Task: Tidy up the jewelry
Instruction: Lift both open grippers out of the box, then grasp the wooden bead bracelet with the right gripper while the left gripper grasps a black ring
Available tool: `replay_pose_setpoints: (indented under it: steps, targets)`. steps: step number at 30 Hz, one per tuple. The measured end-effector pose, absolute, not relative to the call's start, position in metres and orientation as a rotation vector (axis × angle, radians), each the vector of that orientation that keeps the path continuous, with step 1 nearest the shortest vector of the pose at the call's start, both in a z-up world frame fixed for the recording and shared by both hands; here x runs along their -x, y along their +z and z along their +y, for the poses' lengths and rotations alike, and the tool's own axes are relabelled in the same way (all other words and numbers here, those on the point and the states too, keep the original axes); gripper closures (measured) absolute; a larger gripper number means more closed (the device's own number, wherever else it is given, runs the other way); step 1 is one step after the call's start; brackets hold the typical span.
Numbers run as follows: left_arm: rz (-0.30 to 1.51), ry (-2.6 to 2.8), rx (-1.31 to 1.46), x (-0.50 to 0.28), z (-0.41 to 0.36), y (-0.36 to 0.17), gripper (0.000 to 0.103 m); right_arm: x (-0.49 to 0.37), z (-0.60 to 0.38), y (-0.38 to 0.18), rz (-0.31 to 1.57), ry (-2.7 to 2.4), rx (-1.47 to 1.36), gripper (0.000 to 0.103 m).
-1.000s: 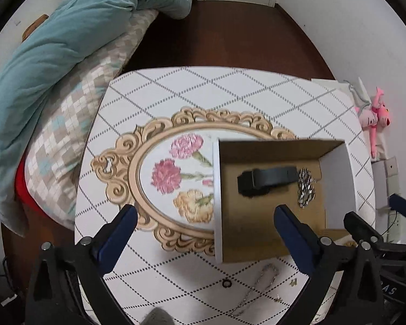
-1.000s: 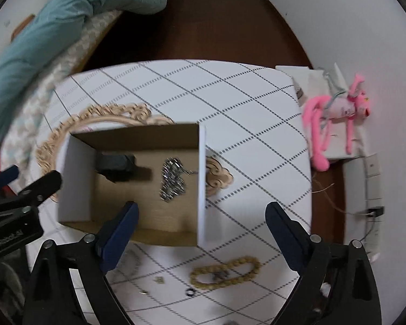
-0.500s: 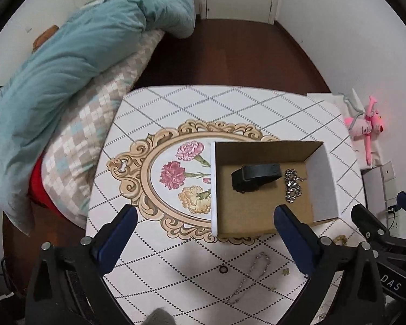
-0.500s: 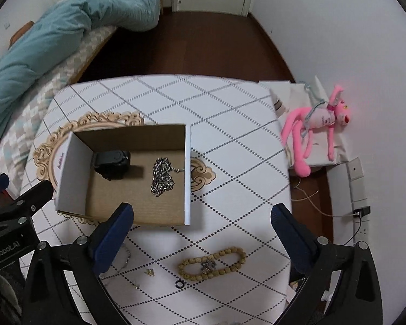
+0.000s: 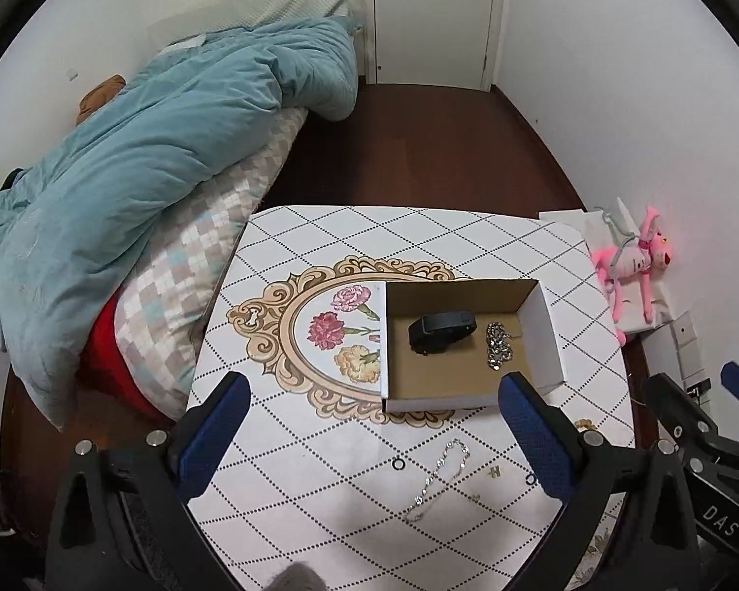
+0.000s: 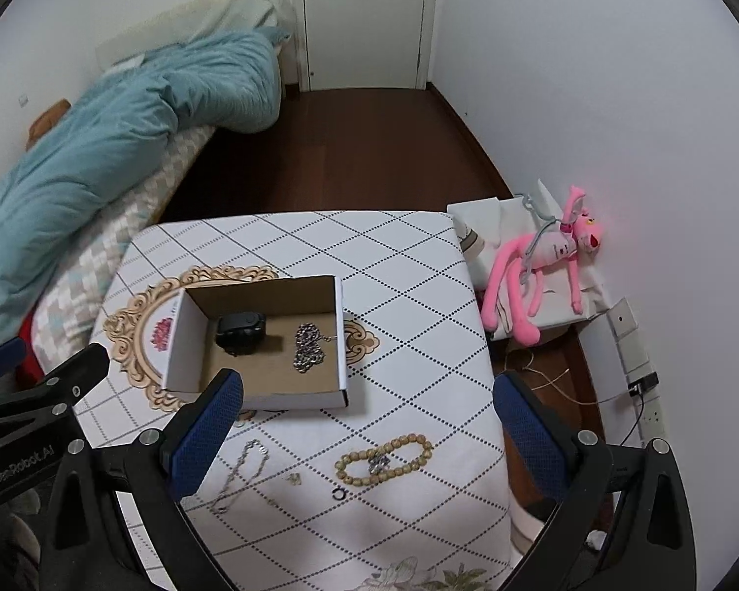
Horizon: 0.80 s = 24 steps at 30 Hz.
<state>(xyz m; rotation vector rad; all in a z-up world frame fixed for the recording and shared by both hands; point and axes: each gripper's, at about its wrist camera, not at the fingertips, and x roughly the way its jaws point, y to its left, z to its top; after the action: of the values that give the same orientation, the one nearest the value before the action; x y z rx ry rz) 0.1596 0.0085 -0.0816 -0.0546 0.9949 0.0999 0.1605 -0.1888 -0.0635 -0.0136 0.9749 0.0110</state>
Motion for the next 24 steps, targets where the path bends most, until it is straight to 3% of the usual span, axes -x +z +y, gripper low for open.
replay_pose_setpoints:
  steps: [6,17,24]
  targets:
    - [0.996,0.105,0.008,-0.141,0.007,-0.105,0.0,-0.135,-0.21,-0.082,0.992,-0.003,-0.07,0.0]
    - [1.214,0.186,0.012,-0.138,0.028,-0.218,0.0,-0.165,-0.276,-0.213,1.206,-0.156,-0.189,0.003]
    - [1.266,0.166,0.015,-0.134,0.028,-0.256,0.001,-0.184,-0.282,-0.254,1.24,-0.153,-0.163,0.034]
